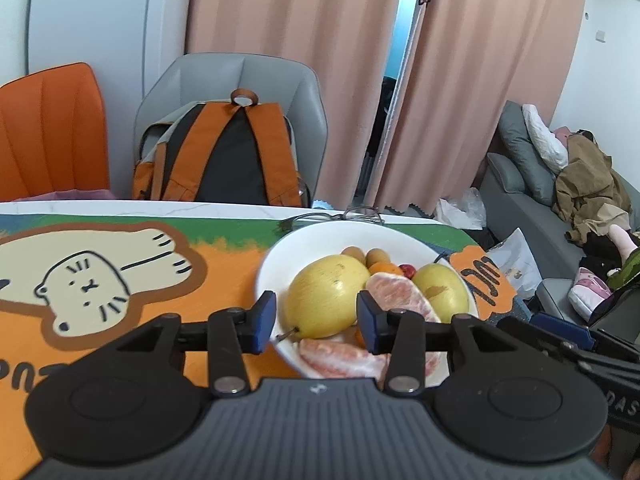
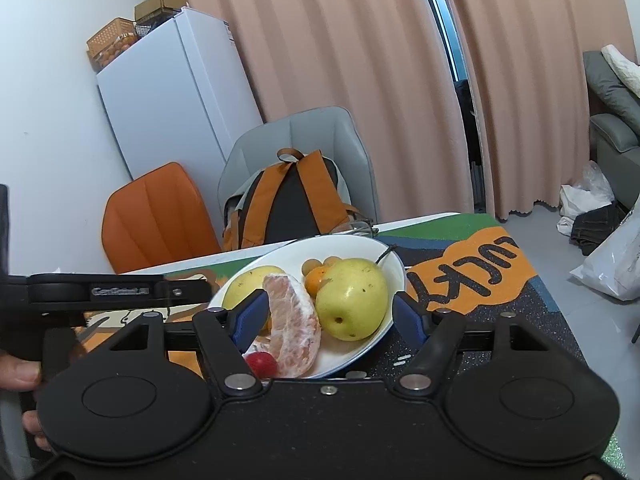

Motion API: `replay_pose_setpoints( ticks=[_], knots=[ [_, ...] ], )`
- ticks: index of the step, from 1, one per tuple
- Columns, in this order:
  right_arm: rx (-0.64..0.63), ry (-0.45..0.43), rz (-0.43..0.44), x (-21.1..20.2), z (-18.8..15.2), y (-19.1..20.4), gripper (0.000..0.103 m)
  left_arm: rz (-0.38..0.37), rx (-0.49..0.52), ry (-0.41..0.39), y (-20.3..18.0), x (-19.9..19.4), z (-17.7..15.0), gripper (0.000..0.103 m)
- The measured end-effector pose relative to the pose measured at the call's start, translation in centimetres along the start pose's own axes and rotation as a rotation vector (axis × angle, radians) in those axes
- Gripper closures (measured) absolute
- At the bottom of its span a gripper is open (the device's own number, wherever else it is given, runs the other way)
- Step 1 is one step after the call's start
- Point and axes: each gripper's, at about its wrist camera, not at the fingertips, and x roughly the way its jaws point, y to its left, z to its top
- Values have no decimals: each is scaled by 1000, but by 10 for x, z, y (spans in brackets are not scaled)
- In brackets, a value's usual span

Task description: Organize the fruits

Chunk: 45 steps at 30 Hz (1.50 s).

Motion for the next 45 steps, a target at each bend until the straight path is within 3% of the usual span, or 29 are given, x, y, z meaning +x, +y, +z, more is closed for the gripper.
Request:
replay_pose_setpoints(
  ticks=[9, 17, 19, 23, 30, 39, 45],
  knots=[
    [-25, 6, 16, 1, -2, 8, 34, 44, -32, 3, 20, -28, -13, 46],
    [4, 53, 33, 10, -4, 8, 33, 69, -24, 7, 29, -55, -18, 26],
    [5, 54, 46, 7, -2, 11, 33, 77, -15, 2, 31, -61, -18, 24],
    [-8, 43, 70, -4, 4, 21, 18, 92, -33, -12, 37, -72, -19, 19],
    [-40, 39, 115, -24, 7, 41, 8, 118, -58, -32, 46, -89, -23, 14],
    [-38, 43, 110, -43, 2, 56, 0, 105, -102, -30, 59, -112, -34, 7],
    [-42, 50, 114, -58, -4, 66, 0, 101, -116, -38, 64, -127, -46, 4]
  ],
)
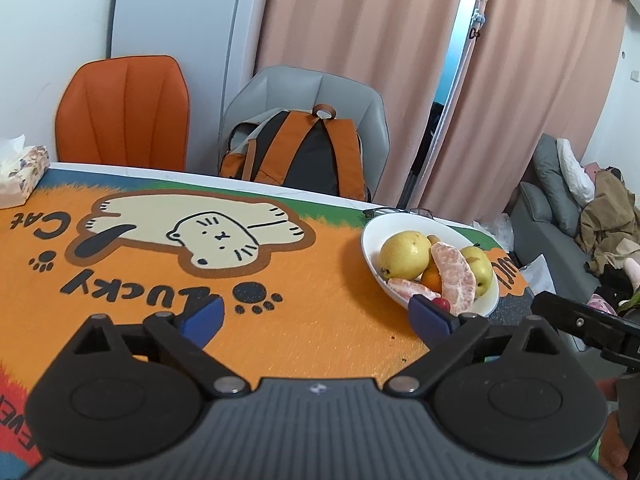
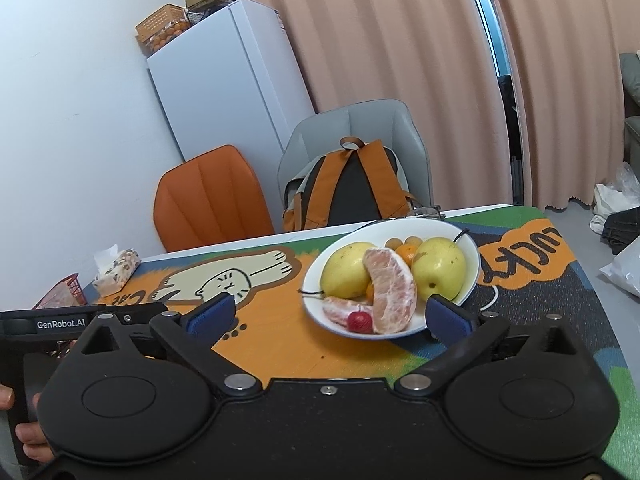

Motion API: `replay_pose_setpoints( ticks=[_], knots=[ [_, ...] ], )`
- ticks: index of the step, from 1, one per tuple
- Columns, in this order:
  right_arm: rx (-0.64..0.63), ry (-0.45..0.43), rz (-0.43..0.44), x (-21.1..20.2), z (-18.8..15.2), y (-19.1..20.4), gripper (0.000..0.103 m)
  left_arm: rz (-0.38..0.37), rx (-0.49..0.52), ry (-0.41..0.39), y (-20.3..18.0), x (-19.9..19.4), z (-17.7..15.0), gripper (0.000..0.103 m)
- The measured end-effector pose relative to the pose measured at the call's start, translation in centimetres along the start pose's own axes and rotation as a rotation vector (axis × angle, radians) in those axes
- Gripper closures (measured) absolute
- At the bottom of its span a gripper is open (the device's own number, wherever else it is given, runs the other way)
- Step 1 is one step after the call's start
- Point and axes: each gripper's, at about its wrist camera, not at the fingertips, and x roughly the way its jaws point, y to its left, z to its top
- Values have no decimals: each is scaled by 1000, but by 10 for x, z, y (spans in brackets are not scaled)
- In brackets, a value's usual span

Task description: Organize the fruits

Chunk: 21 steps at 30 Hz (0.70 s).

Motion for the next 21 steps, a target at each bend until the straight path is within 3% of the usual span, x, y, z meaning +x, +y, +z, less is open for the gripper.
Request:
replay_pose_setpoints(
  ticks=[21],
  knots=[
    [-32, 29, 32, -42, -26, 37, 0, 43, 35, 38, 10, -54, -36, 0]
  ],
)
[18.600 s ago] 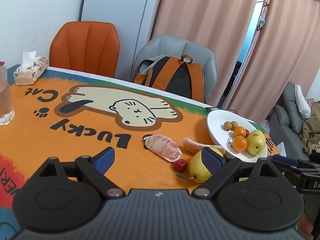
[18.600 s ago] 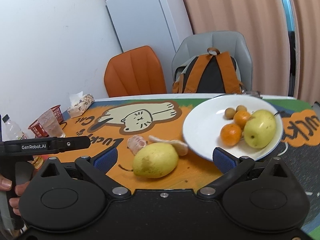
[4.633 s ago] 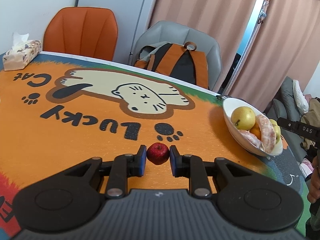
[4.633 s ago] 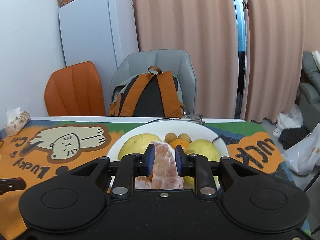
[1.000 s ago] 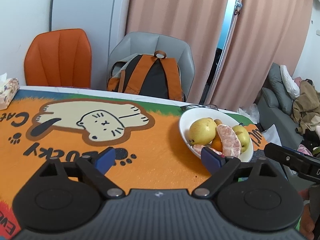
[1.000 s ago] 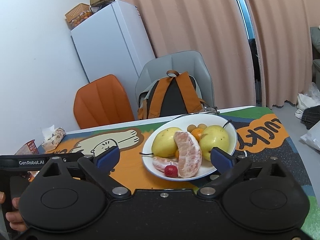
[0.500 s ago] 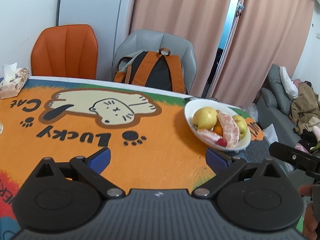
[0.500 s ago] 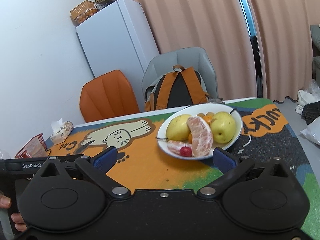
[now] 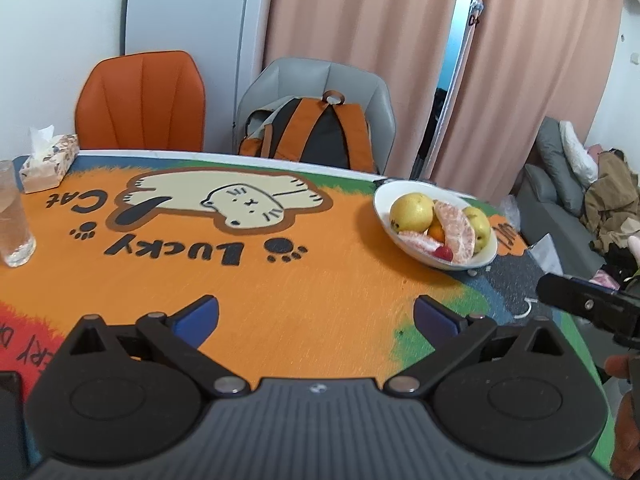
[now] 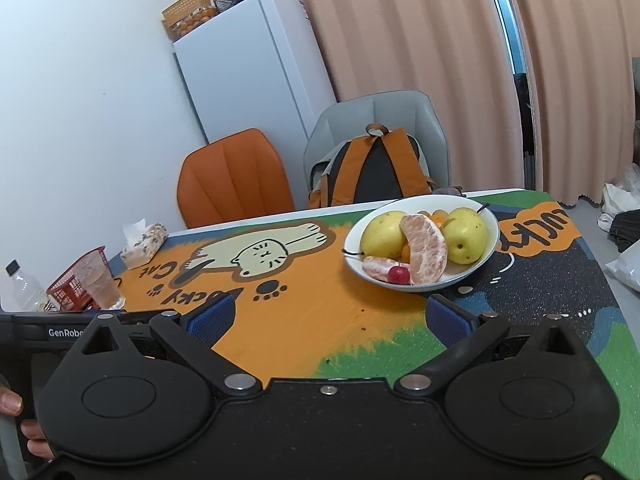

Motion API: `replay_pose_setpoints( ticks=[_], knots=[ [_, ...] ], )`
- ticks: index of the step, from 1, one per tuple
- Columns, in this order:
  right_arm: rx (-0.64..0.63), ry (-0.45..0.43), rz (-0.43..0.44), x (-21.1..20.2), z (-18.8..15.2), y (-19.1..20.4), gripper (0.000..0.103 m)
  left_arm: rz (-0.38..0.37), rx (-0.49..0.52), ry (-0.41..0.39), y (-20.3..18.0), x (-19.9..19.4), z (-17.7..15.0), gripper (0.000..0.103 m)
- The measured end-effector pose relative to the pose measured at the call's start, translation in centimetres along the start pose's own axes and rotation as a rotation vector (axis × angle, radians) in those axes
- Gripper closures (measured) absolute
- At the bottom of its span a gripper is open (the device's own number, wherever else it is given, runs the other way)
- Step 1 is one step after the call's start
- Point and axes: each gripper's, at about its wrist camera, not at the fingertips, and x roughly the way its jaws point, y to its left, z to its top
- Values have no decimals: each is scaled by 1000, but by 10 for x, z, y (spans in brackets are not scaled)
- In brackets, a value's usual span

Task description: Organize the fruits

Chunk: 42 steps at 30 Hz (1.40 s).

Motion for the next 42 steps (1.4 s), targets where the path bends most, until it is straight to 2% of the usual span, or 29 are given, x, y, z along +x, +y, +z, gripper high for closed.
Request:
replay_pose_setpoints(
  ticks=[7, 27, 42],
  knots=[
    [-8, 11, 9, -12, -4, 9, 0, 7, 10, 7, 3, -17, -10, 0],
    [-51, 19, 31, -44, -2, 34, 0, 39, 6, -42, 12, -70, -15, 0],
    [-84, 26, 9, -48, -4, 43, 0, 41, 26, -57, 10, -81, -14, 0]
  ],
)
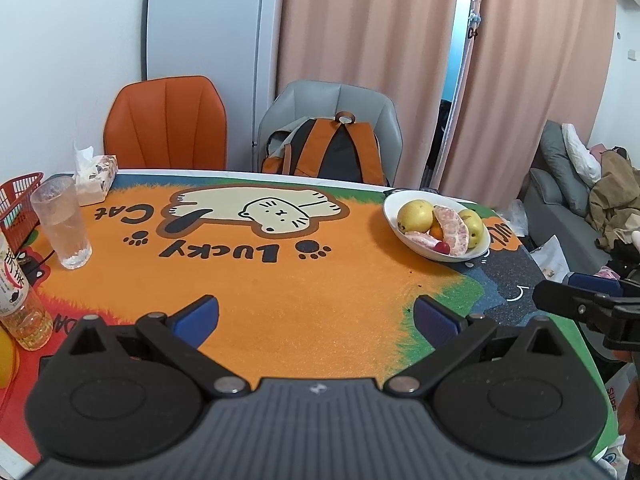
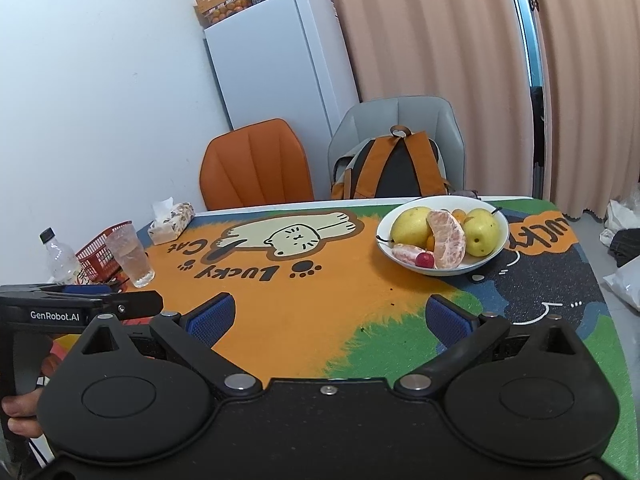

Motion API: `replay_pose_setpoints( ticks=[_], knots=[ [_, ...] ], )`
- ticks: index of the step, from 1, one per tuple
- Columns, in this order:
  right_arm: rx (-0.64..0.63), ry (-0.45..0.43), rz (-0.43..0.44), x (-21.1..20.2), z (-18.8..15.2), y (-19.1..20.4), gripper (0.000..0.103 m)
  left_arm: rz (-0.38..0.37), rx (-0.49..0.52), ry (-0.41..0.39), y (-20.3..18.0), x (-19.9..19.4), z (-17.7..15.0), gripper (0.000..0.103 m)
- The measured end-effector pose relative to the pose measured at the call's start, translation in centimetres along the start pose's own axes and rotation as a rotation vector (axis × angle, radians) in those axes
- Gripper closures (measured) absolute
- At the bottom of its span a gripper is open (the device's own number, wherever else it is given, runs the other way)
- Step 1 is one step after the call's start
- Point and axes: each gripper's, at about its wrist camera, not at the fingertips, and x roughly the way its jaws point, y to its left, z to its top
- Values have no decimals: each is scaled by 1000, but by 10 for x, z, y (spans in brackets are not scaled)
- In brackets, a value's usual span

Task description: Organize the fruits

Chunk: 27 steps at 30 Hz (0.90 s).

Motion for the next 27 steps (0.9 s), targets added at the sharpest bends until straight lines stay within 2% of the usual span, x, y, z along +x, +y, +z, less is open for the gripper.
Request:
replay_pose_setpoints(
  ticks=[27],
  knots=[
    [-9, -19, 5, -4, 2, 3, 0, 2, -1, -2, 5, -4, 0, 0]
  ],
)
